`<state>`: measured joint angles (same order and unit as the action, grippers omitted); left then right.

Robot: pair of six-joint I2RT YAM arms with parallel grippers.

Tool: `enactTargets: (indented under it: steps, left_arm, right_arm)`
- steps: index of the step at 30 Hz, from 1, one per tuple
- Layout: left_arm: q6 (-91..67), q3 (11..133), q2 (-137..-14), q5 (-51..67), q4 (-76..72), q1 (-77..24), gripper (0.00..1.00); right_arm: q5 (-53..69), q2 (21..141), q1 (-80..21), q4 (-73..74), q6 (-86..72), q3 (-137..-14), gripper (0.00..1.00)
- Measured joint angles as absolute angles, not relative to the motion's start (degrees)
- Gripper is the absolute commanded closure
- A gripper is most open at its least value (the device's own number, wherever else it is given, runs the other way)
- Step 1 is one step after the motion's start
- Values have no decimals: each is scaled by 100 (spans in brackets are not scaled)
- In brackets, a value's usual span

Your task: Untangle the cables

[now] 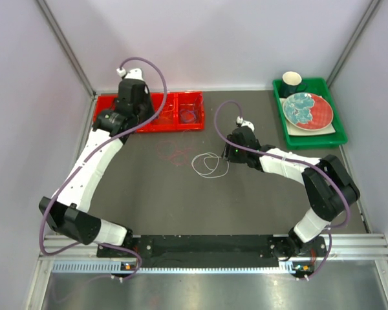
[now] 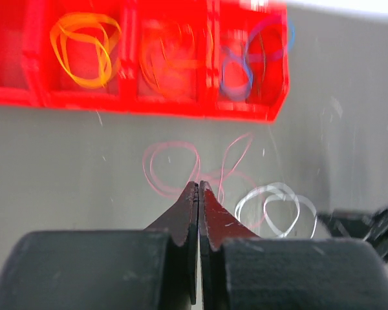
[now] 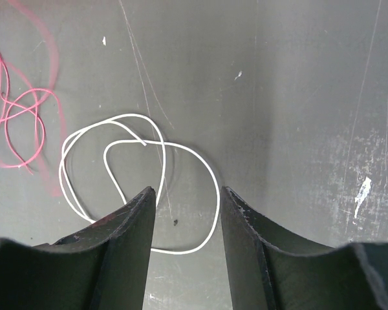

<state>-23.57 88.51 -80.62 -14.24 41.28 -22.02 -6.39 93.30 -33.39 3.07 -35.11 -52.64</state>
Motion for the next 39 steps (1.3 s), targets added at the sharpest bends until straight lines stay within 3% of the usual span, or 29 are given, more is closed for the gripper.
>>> enactTargets:
  steps: [3, 6, 7, 10, 17, 21, 39]
  left_arm:
    - [-2351, 9192, -8088, -1441, 4099, -2010, 100]
    - [-2397, 9312, -8090, -1400, 3979, -1929, 68]
    - [-2423, 9297, -8088, -1323, 3948, -1920, 49]
    - [-2534, 8687, -7959, -943, 3548, -1918, 30]
    - [-2838, 6663, -7752, -252, 3157, -1964, 20]
    - [-2993, 6158, -7765, -152, 2969, -2034, 19]
    - [-2217, 6722, -9907, -242, 2309, -2294, 15]
  right_arm:
    - [-637, 9330, -3339, 307, -3511, -5264, 55]
    - [-637, 9330, -3339, 307, -3511, -5264, 55]
    - [-637, 9330, -3339, 307, -3511, -5264, 55]
    - [-637, 9330, -3339, 307, -3511, -5264, 55]
    - [-637, 9330, -3339, 307, -3509, -5264, 55]
    - [-637, 9330, -3339, 307, -3511, -5264, 55]
    - [-637, 9341, -3339, 309, -3507, -5266, 55]
